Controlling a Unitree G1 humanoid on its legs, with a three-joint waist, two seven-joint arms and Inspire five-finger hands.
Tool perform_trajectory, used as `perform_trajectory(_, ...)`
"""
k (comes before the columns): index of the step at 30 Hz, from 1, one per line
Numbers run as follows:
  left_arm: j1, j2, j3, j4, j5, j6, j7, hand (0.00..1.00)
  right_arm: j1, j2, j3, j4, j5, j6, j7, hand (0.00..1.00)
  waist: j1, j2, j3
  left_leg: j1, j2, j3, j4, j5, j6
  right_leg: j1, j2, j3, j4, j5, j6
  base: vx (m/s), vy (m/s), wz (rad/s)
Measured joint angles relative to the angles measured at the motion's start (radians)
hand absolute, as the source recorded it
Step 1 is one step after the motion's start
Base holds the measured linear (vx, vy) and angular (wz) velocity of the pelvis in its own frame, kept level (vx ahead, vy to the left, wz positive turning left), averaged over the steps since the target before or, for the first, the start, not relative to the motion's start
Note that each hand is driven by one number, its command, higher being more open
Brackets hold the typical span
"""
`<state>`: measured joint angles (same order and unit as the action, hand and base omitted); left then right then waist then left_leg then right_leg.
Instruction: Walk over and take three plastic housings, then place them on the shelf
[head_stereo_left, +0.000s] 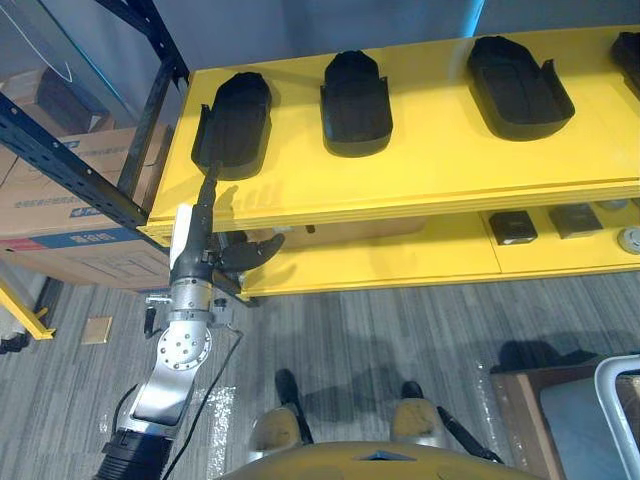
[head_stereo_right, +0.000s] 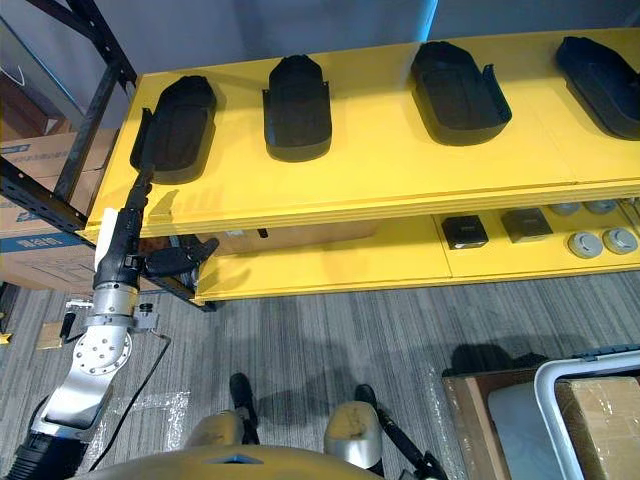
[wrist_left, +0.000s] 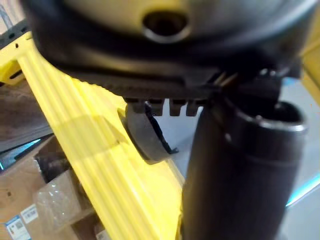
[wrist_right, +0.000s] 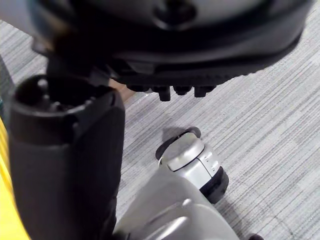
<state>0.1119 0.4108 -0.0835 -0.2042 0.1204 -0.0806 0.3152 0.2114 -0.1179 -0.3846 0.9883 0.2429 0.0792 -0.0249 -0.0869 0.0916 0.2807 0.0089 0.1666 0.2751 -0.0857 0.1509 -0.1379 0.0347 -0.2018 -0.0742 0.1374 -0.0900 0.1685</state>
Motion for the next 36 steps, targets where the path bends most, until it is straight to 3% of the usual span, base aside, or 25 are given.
perform_trajectory(10, -0.091, 0.0, 0.002, 0.033, -0.022, 0.004, 0.005, 1.0, -0.001, -0.001, -0.017, -0.001, -0.002, 0.003, 0.017, 1.0, -0.001, 0.006, -0.004, 0.004, 0.0, 0.005, 0.0, 0.003, 0.001, -0.001, 0.0, 0.004, 0.003, -0.002, 0.004, 0.0, 0.0, -0.01)
perform_trajectory(18, -0.119, 0.0, 0.003, 0.125, -0.12, 0.049, 0.019, 1.0, -0.003, -0.001, -0.018, -0.002, -0.003, 0.007, 0.023, 1.0, -0.002, 0.005, -0.003, 0.017, 0.0, 0.023, 0.0, 0.002, 0.0, -0.002, 0.0, 0.023, 0.004, -0.002, 0.004, 0.0, -0.001, -0.07)
perform_trajectory(25, -0.162, 0.0, 0.022, 0.197, -0.154, 0.083, 0.022, 1.0, -0.012, 0.002, -0.016, -0.005, -0.004, 0.019, 0.037, 1.0, -0.001, -0.011, 0.005, 0.016, 0.001, 0.028, -0.001, 0.002, 0.0, -0.009, 0.0, 0.028, 0.01, -0.003, 0.002, 0.0, -0.002, -0.01)
perform_trajectory(36, -0.205, 0.0, 0.027, 0.236, -0.166, 0.084, 0.035, 1.0, -0.012, 0.006, -0.003, -0.022, -0.004, 0.022, 0.041, 1.0, -0.001, -0.025, 0.01, 0.017, 0.003, 0.035, -0.003, 0.002, -0.001, -0.016, 0.001, 0.035, 0.018, -0.001, 0.004, 0.0, 0.0, 0.0)
